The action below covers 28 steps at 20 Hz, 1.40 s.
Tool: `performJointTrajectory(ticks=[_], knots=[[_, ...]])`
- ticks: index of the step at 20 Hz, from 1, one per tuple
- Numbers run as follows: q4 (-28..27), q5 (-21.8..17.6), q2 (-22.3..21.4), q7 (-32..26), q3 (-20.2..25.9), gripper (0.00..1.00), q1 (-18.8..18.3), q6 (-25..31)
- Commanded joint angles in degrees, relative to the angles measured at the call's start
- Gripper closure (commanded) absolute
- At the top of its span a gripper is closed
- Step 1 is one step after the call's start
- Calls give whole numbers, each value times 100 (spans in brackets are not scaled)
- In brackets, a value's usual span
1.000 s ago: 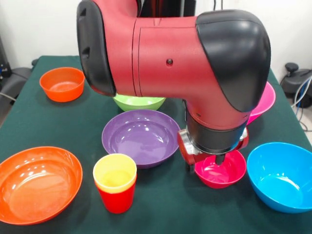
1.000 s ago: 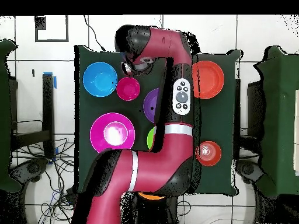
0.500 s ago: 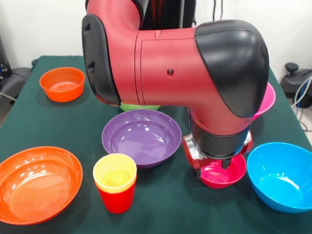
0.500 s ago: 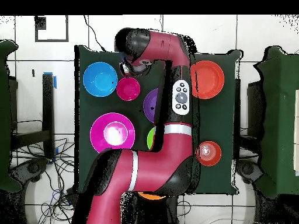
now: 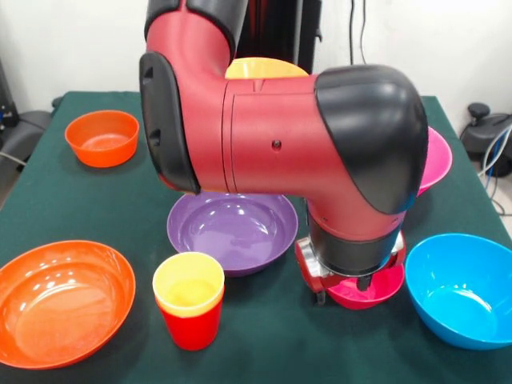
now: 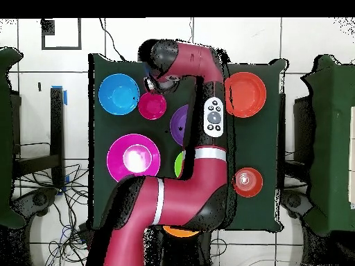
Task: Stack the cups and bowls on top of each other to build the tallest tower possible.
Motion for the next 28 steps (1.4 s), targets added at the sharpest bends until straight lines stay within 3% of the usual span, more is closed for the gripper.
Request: performJointTrajectory(ticks=[1, 8, 18, 28], knots=[[681, -223, 324, 176, 117, 0, 23, -483], [755, -99, 384, 272, 117, 0, 14, -414], [321, -17, 564, 442, 149, 0, 75, 186], [187, 33, 650, 674, 159, 0, 82, 350]])
